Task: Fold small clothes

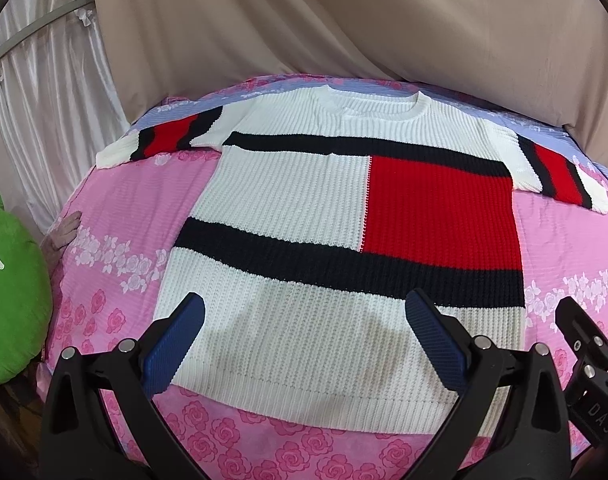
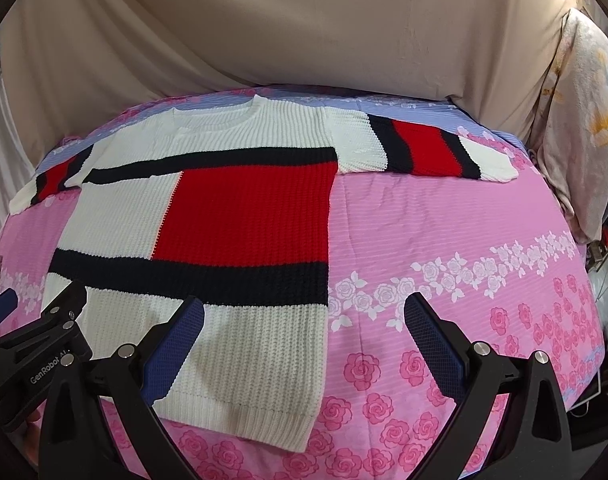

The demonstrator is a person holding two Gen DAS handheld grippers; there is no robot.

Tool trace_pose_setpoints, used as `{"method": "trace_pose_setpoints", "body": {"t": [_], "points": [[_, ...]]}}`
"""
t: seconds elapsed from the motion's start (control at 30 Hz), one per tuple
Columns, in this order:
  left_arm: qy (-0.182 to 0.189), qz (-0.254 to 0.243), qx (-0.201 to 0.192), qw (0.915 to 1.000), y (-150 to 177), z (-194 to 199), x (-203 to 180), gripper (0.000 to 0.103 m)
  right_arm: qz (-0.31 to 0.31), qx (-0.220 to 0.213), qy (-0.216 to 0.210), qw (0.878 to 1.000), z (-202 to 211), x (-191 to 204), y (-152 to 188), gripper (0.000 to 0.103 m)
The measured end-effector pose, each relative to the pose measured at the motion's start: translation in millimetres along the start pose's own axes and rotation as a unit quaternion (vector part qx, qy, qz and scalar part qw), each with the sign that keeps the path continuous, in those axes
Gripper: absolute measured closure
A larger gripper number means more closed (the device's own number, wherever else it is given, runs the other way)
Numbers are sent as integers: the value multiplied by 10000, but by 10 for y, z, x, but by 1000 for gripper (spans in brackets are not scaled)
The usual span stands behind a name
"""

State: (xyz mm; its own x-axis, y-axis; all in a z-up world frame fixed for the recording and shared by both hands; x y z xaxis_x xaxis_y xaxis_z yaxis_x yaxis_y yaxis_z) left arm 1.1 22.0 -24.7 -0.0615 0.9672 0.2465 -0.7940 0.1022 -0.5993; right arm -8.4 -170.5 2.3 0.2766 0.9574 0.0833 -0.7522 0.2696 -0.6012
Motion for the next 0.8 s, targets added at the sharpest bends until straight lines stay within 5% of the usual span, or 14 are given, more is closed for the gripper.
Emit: {"method": "trace_pose_setpoints", "body": {"t": [0.8], "points": [[-2,-75,31,10000,13,-25,-44,5,-53,38,-31,10000,-4,-37,-16,5]]}}
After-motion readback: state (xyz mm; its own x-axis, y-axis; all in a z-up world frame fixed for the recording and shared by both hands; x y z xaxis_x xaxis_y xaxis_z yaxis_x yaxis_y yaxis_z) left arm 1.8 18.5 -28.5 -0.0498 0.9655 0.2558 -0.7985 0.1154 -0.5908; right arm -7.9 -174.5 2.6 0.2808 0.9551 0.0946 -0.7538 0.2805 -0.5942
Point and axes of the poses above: each gripper's, at about its wrist camera, not at the fingertips, and z roughly against the way its jaws point, x to its left, y to its underside, the point moved 1 cm from there along -z, roughly the way its jaws point, and after that the axes turned 11 degrees about -y, right-handed, at the moved point
